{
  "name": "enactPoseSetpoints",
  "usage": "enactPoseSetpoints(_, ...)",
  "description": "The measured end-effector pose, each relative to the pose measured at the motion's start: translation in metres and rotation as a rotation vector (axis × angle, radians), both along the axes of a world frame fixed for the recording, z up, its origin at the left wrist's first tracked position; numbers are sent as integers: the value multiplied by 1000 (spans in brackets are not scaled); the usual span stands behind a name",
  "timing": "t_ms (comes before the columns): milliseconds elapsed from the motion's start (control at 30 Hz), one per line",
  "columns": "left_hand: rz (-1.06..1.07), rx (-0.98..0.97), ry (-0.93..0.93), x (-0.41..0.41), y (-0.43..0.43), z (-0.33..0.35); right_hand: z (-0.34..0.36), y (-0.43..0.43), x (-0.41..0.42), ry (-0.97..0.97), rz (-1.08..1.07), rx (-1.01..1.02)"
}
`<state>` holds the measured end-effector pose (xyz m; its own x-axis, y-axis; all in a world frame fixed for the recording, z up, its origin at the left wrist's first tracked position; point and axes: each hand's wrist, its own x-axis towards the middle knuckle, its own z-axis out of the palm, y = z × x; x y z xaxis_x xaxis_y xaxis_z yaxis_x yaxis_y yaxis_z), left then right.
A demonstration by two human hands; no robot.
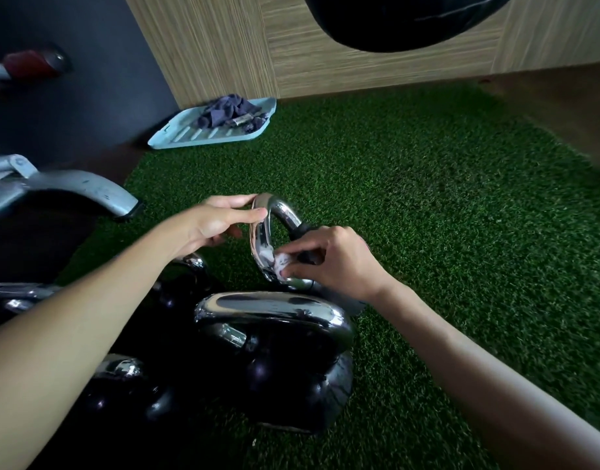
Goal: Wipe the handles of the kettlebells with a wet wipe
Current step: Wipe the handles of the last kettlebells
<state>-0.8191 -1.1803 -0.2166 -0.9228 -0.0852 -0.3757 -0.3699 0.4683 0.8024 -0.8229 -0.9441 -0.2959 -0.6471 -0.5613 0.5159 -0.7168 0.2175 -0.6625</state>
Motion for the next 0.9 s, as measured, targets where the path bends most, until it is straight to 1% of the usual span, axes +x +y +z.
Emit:
enactPoseSetpoints(167, 6, 26, 4, -1, -5, -3, -23, 19, -7, 56, 23, 180)
enactPoseSetpoints(200, 3, 23, 7, 0, -3, -2, -21, 22, -10, 62, 19, 190)
enactPoseSetpoints(300, -5, 26, 9, 2, 1, 0, -7, 21, -23, 58, -42, 118)
enactPoseSetpoints(333, -8, 25, 7, 2, 2, 1, -3, 16, -29, 59, -51, 131)
enactPoseSetpoints(400, -13, 29, 7, 2, 2, 2, 3, 5, -38, 75, -10, 288)
enactPoseSetpoints(467, -22, 25, 7, 3, 3, 2, 7, -2, -45, 46, 102, 449)
enactPoseSetpoints(567, -20, 31, 2, 2, 0, -1, 12, -2, -54, -61, 210, 558)
enactPoseSetpoints(700, -22, 18, 5, 1, -5, -5, 15, -10, -59, -111, 217, 542)
enactPoseSetpoints(800, -33, 13, 0, 4, -6, -3, 18, -21, -57, -216, 272, 442)
enactPoseSetpoints(900, -54, -13, 31, 3, -14, -7, 14, -24, -52, -285, 274, 320)
